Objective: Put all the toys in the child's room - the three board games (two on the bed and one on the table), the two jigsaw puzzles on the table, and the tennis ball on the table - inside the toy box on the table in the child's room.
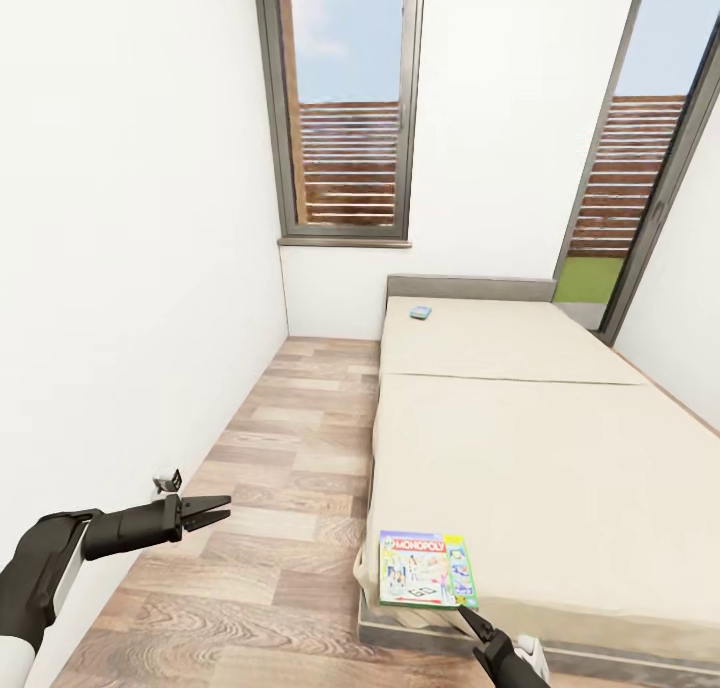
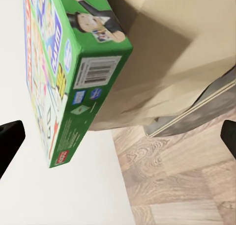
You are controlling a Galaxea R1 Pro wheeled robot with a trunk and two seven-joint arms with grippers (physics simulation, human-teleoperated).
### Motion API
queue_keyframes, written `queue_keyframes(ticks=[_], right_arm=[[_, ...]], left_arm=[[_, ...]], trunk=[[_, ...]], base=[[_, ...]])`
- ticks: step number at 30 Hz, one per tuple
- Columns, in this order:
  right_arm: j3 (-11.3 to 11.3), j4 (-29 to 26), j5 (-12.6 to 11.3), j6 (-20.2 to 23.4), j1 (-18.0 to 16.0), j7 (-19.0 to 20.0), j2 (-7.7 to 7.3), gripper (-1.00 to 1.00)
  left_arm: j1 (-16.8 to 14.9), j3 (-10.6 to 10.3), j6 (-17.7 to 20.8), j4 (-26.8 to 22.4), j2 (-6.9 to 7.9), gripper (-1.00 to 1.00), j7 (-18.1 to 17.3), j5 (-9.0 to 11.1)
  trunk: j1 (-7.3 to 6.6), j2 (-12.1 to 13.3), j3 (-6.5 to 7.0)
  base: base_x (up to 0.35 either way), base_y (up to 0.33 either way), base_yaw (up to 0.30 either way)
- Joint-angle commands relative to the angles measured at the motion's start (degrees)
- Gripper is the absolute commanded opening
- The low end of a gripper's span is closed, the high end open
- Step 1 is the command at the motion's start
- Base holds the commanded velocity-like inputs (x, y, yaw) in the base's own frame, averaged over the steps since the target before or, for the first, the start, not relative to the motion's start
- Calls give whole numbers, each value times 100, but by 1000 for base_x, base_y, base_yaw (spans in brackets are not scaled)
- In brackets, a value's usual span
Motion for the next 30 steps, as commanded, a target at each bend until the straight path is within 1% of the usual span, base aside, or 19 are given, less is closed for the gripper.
queue_keyframes(ticks=[1,7,15,28,30], right_arm=[[-6,2,-45,53,-3,11,-1,100],[-3,2,-44,52,-3,11,2,100],[-3,2,-52,60,-3,2,2,100],[-1,2,-45,61,-3,2,8,100],[-1,2,-45,61,-3,2,8,100]], left_arm=[[-4,3,60,-1,0,100,-28,-15],[-4,3,57,0,0,100,-28,-15],[-3,3,58,0,0,100,-28,-16],[-7,3,60,0,-8,100,-28,-7],[-5,3,60,0,-8,100,-28,-7]], trunk=[[0,-2,-5],[0,-2,-5],[0,-2,-5],[0,-2,-5],[44,-83,-41]], base=[[25,0,0],[15,0,0],[131,38,0],[11,3,0],[0,0,0]])
